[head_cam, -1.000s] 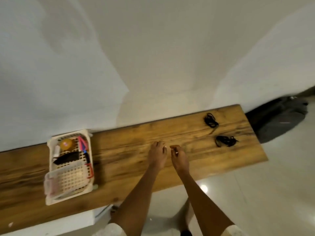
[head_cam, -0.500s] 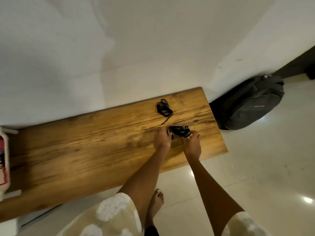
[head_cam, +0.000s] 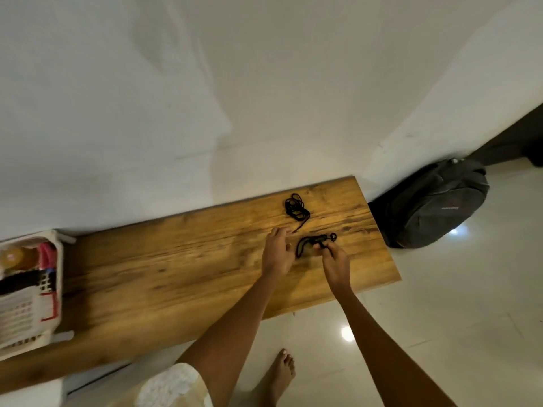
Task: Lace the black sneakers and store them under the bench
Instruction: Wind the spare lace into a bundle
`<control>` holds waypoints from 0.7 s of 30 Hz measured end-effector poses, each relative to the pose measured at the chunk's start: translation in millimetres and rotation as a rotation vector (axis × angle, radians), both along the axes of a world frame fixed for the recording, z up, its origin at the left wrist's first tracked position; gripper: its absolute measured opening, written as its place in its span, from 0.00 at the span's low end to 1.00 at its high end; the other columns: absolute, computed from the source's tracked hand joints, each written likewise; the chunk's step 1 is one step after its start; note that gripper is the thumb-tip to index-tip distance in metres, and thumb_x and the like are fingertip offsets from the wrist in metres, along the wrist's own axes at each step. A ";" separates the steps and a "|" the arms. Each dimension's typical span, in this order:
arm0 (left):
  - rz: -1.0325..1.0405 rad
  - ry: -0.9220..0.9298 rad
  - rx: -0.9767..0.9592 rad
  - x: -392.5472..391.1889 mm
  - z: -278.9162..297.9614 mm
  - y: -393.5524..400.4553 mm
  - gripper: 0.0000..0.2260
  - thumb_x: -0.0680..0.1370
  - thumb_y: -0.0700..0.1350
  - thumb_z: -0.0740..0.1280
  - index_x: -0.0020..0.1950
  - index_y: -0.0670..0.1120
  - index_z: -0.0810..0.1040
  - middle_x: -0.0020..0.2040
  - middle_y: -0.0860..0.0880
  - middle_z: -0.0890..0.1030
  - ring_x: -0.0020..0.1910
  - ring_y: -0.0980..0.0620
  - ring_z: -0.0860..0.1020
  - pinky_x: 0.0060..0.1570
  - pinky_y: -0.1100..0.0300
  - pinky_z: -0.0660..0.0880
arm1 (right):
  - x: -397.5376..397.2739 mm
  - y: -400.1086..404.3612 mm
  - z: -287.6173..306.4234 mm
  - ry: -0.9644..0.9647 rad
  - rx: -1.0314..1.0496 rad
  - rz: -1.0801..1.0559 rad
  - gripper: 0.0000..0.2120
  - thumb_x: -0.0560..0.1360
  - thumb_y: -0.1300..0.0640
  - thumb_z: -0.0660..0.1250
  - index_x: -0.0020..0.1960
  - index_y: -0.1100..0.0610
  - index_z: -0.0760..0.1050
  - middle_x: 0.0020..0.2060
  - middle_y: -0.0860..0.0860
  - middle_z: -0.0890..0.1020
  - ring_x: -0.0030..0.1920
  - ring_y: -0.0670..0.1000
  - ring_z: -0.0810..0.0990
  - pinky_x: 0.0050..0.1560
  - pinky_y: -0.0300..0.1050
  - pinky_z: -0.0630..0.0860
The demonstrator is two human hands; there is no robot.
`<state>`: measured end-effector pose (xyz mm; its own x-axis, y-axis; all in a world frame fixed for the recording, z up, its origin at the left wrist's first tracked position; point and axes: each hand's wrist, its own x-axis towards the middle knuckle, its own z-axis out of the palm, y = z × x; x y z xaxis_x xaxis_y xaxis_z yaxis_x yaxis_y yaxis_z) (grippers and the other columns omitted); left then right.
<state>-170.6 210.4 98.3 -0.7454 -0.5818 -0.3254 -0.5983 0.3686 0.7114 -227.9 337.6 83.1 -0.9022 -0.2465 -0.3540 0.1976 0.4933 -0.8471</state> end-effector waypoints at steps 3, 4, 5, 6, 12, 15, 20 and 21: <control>-0.070 0.119 0.039 14.9 62.4 -21.5 0.19 0.77 0.33 0.61 0.66 0.46 0.73 0.65 0.47 0.73 0.65 0.50 0.68 0.62 0.59 0.68 | 29.3 -19.5 65.4 -0.026 -0.155 0.031 0.13 0.79 0.66 0.56 0.42 0.63 0.78 0.32 0.52 0.78 0.34 0.50 0.75 0.40 0.47 0.72; -0.091 0.155 0.075 18.0 83.9 -29.2 0.18 0.77 0.34 0.61 0.66 0.45 0.74 0.64 0.46 0.74 0.65 0.49 0.70 0.62 0.58 0.68 | 38.8 -27.5 94.5 -0.030 -0.220 0.043 0.14 0.80 0.66 0.56 0.40 0.62 0.77 0.28 0.50 0.75 0.30 0.48 0.73 0.37 0.45 0.71; -0.104 0.199 0.107 24.8 110.6 -36.1 0.17 0.77 0.35 0.61 0.64 0.45 0.75 0.63 0.45 0.74 0.64 0.49 0.71 0.62 0.57 0.69 | 50.4 -35.3 127.0 -0.042 -0.297 0.057 0.14 0.81 0.64 0.55 0.41 0.61 0.77 0.26 0.49 0.74 0.27 0.46 0.72 0.33 0.42 0.70; -0.111 0.241 0.116 31.3 135.5 -41.6 0.15 0.78 0.35 0.61 0.63 0.44 0.76 0.62 0.45 0.75 0.62 0.49 0.73 0.61 0.57 0.70 | 60.1 -43.1 155.0 -0.061 -0.365 0.063 0.14 0.82 0.62 0.55 0.45 0.62 0.77 0.26 0.48 0.74 0.26 0.45 0.71 0.31 0.40 0.71; 0.023 0.511 0.207 90.7 277.6 -80.7 0.05 0.81 0.41 0.60 0.52 0.43 0.74 0.50 0.47 0.77 0.47 0.52 0.76 0.50 0.58 0.71 | 99.7 -81.5 303.0 -0.284 -0.810 -0.070 0.19 0.82 0.52 0.54 0.48 0.63 0.77 0.33 0.52 0.78 0.34 0.50 0.80 0.37 0.41 0.80; -0.149 0.505 0.364 129.4 336.9 -90.0 0.09 0.82 0.49 0.58 0.55 0.44 0.72 0.49 0.51 0.78 0.47 0.54 0.78 0.52 0.56 0.73 | 122.7 -90.8 366.2 -0.347 -0.983 -0.009 0.17 0.82 0.52 0.54 0.52 0.62 0.77 0.41 0.53 0.82 0.41 0.50 0.84 0.40 0.40 0.81; -0.367 0.556 0.363 159.0 416.8 -97.1 0.20 0.80 0.58 0.57 0.63 0.45 0.69 0.53 0.50 0.78 0.53 0.52 0.78 0.59 0.54 0.75 | 149.8 -101.4 444.7 -0.258 -0.978 0.147 0.16 0.82 0.56 0.54 0.61 0.62 0.75 0.52 0.55 0.82 0.47 0.50 0.82 0.37 0.39 0.79; -0.363 0.563 0.405 156.7 422.5 -101.6 0.19 0.80 0.58 0.57 0.62 0.45 0.70 0.52 0.48 0.78 0.51 0.51 0.79 0.57 0.54 0.77 | 150.3 -106.5 452.3 -0.279 -0.938 0.171 0.15 0.81 0.57 0.55 0.61 0.62 0.75 0.51 0.55 0.82 0.45 0.50 0.83 0.35 0.38 0.78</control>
<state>-13.9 108.8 520.8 -0.9821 -0.1871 0.0233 0.0009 0.1188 0.9929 -77.6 231.1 535.4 -0.7425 -0.6543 -0.1433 0.4382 -0.3128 -0.8427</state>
